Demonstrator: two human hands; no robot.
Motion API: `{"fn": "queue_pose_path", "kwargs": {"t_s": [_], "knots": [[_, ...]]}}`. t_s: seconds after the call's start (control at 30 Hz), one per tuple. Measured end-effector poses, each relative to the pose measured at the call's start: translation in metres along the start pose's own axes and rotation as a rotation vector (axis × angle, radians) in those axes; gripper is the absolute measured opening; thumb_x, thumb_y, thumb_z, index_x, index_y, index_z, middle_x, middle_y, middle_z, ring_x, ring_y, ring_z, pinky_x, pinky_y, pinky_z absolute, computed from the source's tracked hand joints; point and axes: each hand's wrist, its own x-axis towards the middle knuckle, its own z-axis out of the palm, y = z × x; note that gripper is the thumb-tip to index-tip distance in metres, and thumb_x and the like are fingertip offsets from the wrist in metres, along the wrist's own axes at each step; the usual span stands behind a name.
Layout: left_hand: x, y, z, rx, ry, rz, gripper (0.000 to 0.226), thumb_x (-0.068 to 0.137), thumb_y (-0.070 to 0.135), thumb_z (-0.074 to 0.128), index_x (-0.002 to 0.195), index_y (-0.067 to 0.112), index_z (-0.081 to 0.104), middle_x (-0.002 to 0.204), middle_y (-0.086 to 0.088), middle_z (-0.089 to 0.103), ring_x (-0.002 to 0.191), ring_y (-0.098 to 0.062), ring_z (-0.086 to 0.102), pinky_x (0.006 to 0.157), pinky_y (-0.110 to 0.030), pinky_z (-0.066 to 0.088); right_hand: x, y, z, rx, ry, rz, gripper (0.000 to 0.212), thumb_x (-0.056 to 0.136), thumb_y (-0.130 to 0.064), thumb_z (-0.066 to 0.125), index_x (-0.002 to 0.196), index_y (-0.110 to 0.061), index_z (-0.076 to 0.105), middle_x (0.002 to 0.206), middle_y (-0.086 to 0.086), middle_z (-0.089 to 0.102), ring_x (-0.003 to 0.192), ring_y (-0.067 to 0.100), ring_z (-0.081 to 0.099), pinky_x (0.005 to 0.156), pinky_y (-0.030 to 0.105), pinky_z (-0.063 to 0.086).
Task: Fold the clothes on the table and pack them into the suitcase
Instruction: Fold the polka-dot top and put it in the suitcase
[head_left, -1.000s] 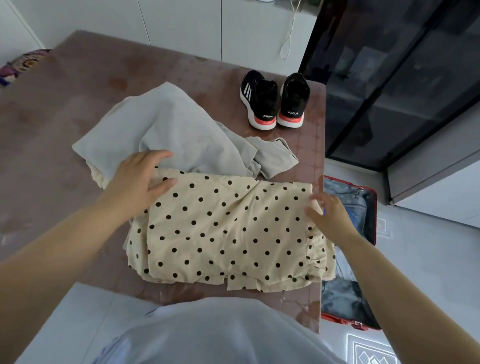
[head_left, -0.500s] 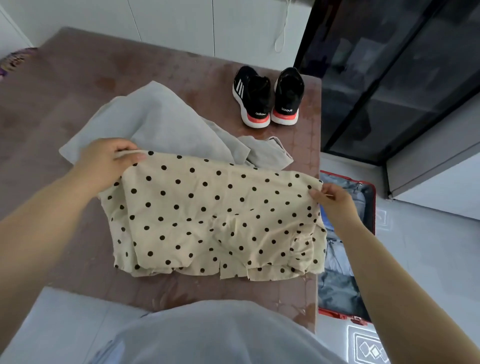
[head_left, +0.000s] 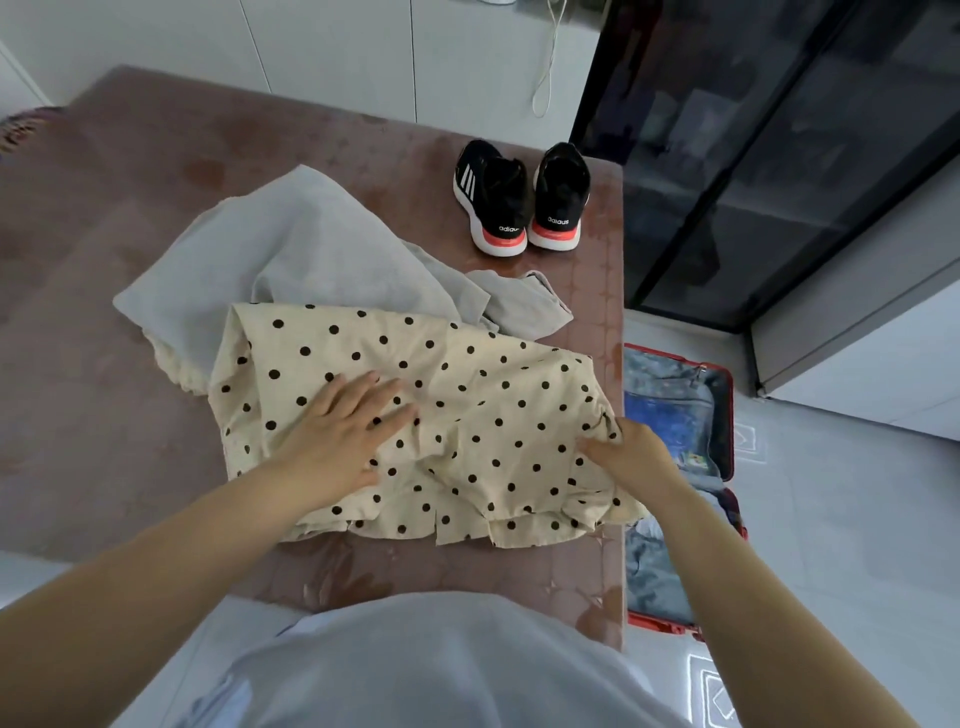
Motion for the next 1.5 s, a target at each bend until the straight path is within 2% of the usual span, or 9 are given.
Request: {"fn": "queue_pose_path", "kwargs": {"t_s": [0.23, 0.4, 0.6, 0.7, 0.77, 1.03, 1.13, 1.33, 1.5], "knots": [[-0.004, 0.013, -0.010, 0.048, -0.264, -0.006, 0.106, 0.077, 0.056, 0.062, 0.144, 0.035, -0.016, 0.148, 0.004, -0.033, 0.140, -0.025, -0.026, 0.102, -0.047, -0.030, -0.014, -0.003, 0.004, -0.017, -0.126, 0.023, 0.085, 0.073, -0.028, 0.075, 0.139, -0.016, 0.024, 0.123, 0.000, 0.049, 0.104, 0.020, 0.048, 0.082, 0.030, 0.040], [-0.011, 0.012, -0.033, -0.395, -0.304, 0.015, 0.082, 0.079, 0.058, 0.058, 0.145, 0.038, 0.014, 0.156, 0.008, 0.011, 0.145, -0.013, 0.001, 0.115, -0.046, -0.011, -0.038, -0.026, -0.007, 0.179, -0.118, -0.091, 0.081, 0.081, -0.009, 0.059, 0.145, -0.035, 0.017, 0.127, -0.003, 0.043, 0.102, 0.017, 0.050, 0.079, 0.030, 0.044], [-0.015, 0.004, -0.101, -1.438, 0.124, -0.223, 0.058, 0.081, 0.062, 0.048, 0.131, 0.032, 0.045, 0.124, 0.016, 0.055, 0.114, 0.001, 0.051, 0.096, -0.022, 0.041, -0.103, -0.123, 0.008, 0.262, -0.234, -0.553, 0.077, 0.086, 0.001, 0.050, 0.143, -0.039, 0.020, 0.126, -0.019, 0.048, 0.095, -0.009, 0.059, 0.076, 0.018, 0.054], [-0.008, -0.021, -0.120, -1.461, 0.174, -0.303, 0.069, 0.074, 0.066, 0.058, 0.131, 0.031, 0.042, 0.115, 0.015, 0.056, 0.104, 0.001, 0.054, 0.082, -0.018, 0.041, -0.117, -0.164, 0.052, -0.047, -0.267, -0.806, 0.075, 0.080, 0.006, 0.047, 0.145, -0.022, 0.022, 0.124, -0.019, 0.045, 0.098, -0.009, 0.055, 0.079, 0.014, 0.048], [-0.007, -0.033, -0.124, -1.376, 0.169, -0.337, 0.082, 0.064, 0.062, 0.070, 0.132, 0.029, 0.039, 0.112, 0.014, 0.055, 0.099, -0.001, 0.056, 0.077, -0.018, 0.043, -0.120, -0.180, 0.090, -0.202, -0.266, -0.890, 0.075, 0.076, 0.009, 0.047, 0.143, -0.016, 0.026, 0.124, 0.004, 0.047, 0.099, 0.023, 0.059, 0.081, 0.038, 0.050], [-0.021, -0.094, -0.073, -1.030, 0.467, -0.581, 0.025, 0.082, 0.025, 0.067, 0.072, 0.006, 0.053, 0.058, 0.003, 0.038, 0.056, -0.016, 0.037, 0.053, -0.029, 0.027, -0.139, -0.189, 0.176, -0.288, -0.499, -1.045, 0.061, 0.076, 0.012, 0.052, 0.135, -0.002, 0.043, 0.130, 0.020, 0.040, 0.102, 0.033, 0.052, 0.077, 0.026, 0.037], [-0.023, -0.112, -0.055, -0.984, 0.450, -0.629, 0.020, 0.086, 0.023, 0.062, 0.077, 0.008, 0.053, 0.061, 0.002, 0.043, 0.064, -0.020, 0.043, 0.053, -0.029, 0.028, -0.140, -0.182, 0.165, -0.147, -0.637, -0.867, 0.039, 0.086, -0.006, 0.058, 0.124, -0.012, 0.055, 0.122, 0.008, 0.053, 0.084, 0.013, 0.052, 0.081, 0.018, 0.038], [-0.018, -0.120, -0.038, -1.061, 0.359, -0.641, 0.030, 0.088, 0.027, 0.059, 0.111, 0.009, 0.050, 0.100, -0.003, 0.052, 0.091, -0.020, 0.050, 0.075, -0.029, 0.035, -0.068, -0.155, 0.127, 0.327, 0.134, -0.310, 0.019, 0.086, -0.020, 0.061, 0.097, -0.025, 0.048, 0.105, -0.008, 0.050, 0.093, 0.014, 0.052, 0.076, 0.024, 0.042], [-0.015, -0.122, -0.036, -1.216, 0.281, -0.677, 0.044, 0.079, 0.035, 0.071, 0.113, 0.016, 0.051, 0.101, 0.003, 0.055, 0.093, -0.018, 0.054, 0.076, -0.031, 0.044, -0.021, -0.157, 0.118, 0.502, -0.075, 0.014, 0.050, 0.078, -0.043, 0.068, 0.112, -0.016, 0.044, 0.108, -0.005, 0.056, 0.103, 0.016, 0.056, 0.086, 0.031, 0.047]]}}
